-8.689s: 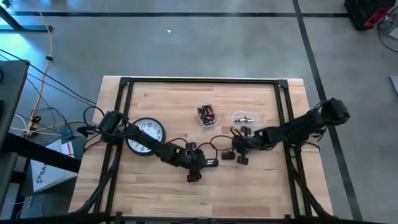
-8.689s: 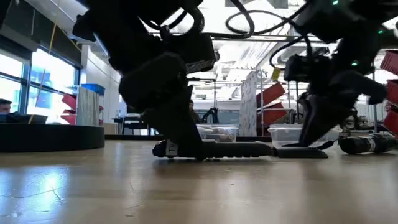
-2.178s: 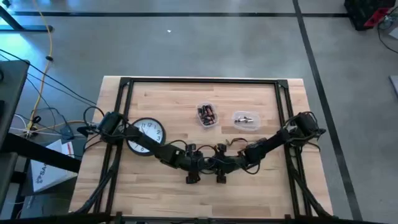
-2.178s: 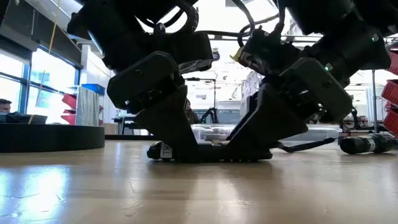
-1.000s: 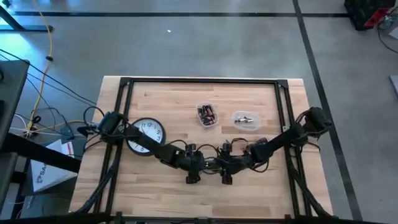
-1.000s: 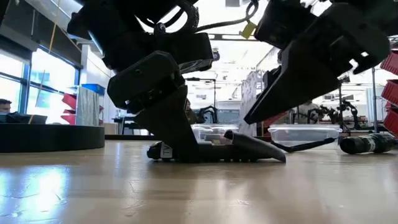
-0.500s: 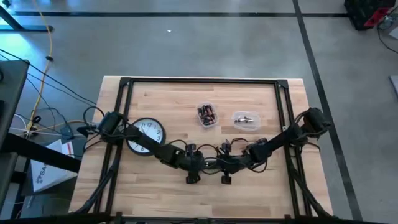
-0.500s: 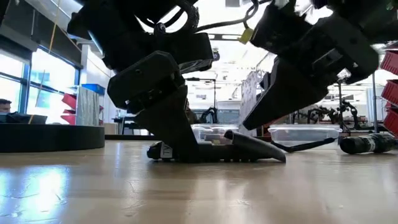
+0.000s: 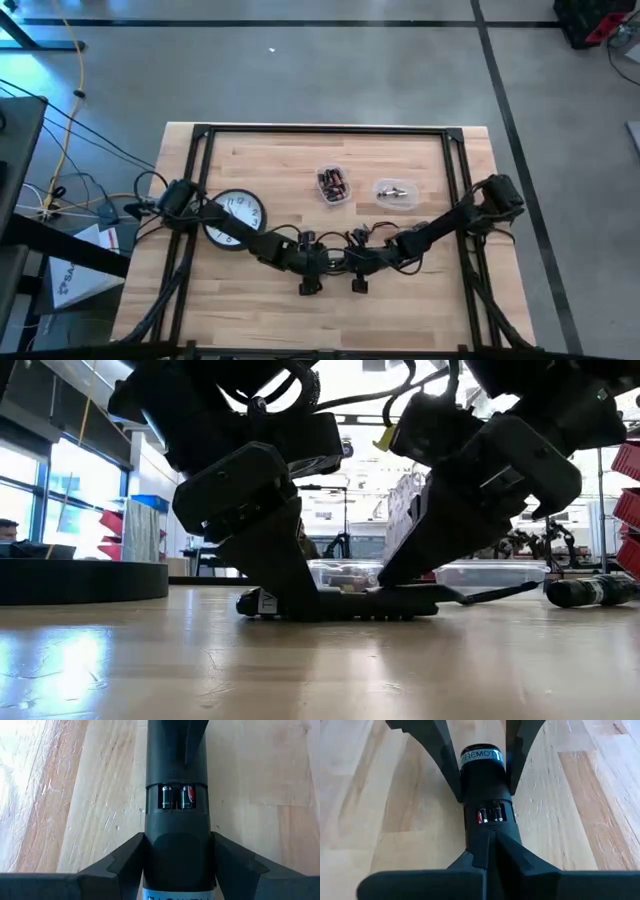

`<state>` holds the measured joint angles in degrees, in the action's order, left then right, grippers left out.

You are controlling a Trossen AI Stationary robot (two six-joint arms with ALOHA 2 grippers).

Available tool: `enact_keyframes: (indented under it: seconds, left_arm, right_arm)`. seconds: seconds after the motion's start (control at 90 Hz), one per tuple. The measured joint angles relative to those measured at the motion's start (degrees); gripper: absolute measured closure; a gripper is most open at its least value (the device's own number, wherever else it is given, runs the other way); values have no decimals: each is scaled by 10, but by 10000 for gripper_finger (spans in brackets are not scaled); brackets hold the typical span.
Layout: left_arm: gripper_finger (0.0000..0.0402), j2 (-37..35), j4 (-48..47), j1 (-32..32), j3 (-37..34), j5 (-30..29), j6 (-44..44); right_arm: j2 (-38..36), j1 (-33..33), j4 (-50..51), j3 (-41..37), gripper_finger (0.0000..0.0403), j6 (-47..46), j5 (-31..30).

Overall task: Insert battery
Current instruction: Close the battery cover of the black remote

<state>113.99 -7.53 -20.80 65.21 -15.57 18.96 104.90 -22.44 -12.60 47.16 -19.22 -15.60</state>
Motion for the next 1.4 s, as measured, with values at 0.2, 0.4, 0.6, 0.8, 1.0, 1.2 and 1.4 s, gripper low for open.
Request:
enact_keyframes:
  seconds: [0.2, 0.4, 0.6, 0.8, 1.0, 1.2, 1.4]
  left_arm:
    - [215, 0, 0, 0, 0, 0, -1]
    - [215, 0, 0, 0, 0, -1, -1]
    - [215, 0, 0, 0, 0, 0, -1]
    - [215, 0, 1, 0, 0, 0, -1]
    - [215, 0, 0, 0, 0, -1, -1]
    - [215, 0, -2, 0, 0, 0, -1]
    - [215, -3, -2, 0, 0, -7, -11]
  right_arm:
    - [15, 1, -17, 1, 403, -2, 11]
    - [44, 1, -59, 2, 403, -2, 15]
    - [45, 6, -64, 1, 403, 1, 15]
    - [46, 15, -77, 0, 403, 11, 24]
    - [58, 16, -88, 7, 403, 14, 26]
    - [21, 5, -61, 14, 403, 48, 1]
    - [-83, -22, 5, 17, 403, 79, -60]
